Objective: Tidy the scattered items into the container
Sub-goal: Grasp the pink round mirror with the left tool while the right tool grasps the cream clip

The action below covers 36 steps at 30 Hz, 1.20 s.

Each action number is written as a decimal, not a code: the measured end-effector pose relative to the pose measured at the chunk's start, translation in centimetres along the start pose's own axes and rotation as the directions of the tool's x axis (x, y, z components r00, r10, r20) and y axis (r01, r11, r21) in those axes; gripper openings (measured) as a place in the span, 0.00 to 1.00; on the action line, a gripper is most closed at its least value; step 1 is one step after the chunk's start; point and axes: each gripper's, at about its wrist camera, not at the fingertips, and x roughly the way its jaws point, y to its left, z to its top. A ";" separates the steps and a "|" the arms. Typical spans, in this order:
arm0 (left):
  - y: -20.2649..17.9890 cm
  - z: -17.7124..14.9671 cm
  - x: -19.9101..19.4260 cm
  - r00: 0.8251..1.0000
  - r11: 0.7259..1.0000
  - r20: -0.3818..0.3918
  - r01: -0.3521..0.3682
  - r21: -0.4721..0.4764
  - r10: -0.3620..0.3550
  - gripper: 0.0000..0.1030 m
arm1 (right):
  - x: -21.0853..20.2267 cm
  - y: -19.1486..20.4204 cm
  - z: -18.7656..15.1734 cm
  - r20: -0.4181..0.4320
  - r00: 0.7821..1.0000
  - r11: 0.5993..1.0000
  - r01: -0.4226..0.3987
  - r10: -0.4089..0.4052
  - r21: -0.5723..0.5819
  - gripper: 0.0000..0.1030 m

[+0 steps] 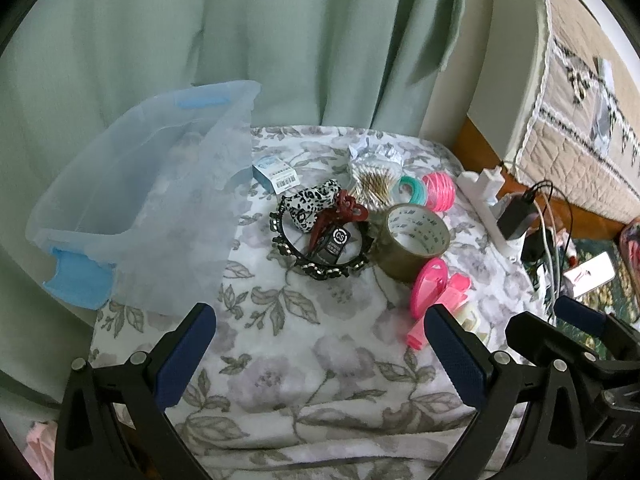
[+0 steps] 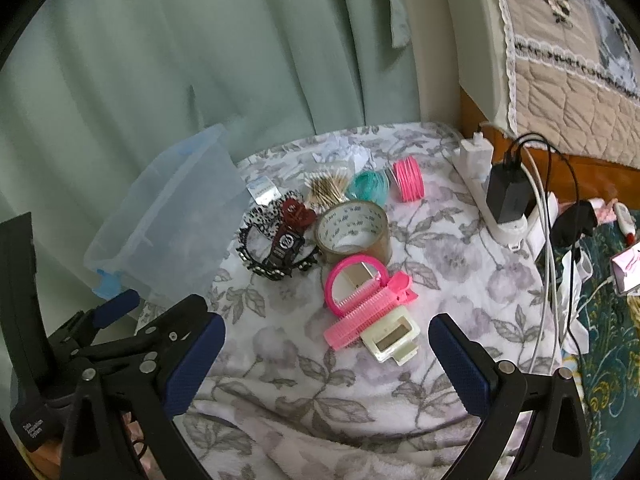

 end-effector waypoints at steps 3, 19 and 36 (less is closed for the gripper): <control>-0.4 -0.3 1.6 0.999 0.999 -0.037 0.029 0.020 -0.028 1.00 | 1.0 -1.1 -0.3 -0.018 1.000 1.000 0.018 -0.018 -0.003 1.00; -3.7 0.2 8.8 0.985 0.990 -0.164 0.082 0.118 -0.062 0.98 | 7.1 -6.5 -1.5 -0.205 0.975 0.993 0.099 -0.083 0.067 0.96; -7.0 1.6 14.2 0.952 0.954 -0.273 0.203 0.220 -0.139 0.79 | 11.5 -6.2 -2.4 -0.320 0.944 0.997 0.080 -0.076 -0.002 0.74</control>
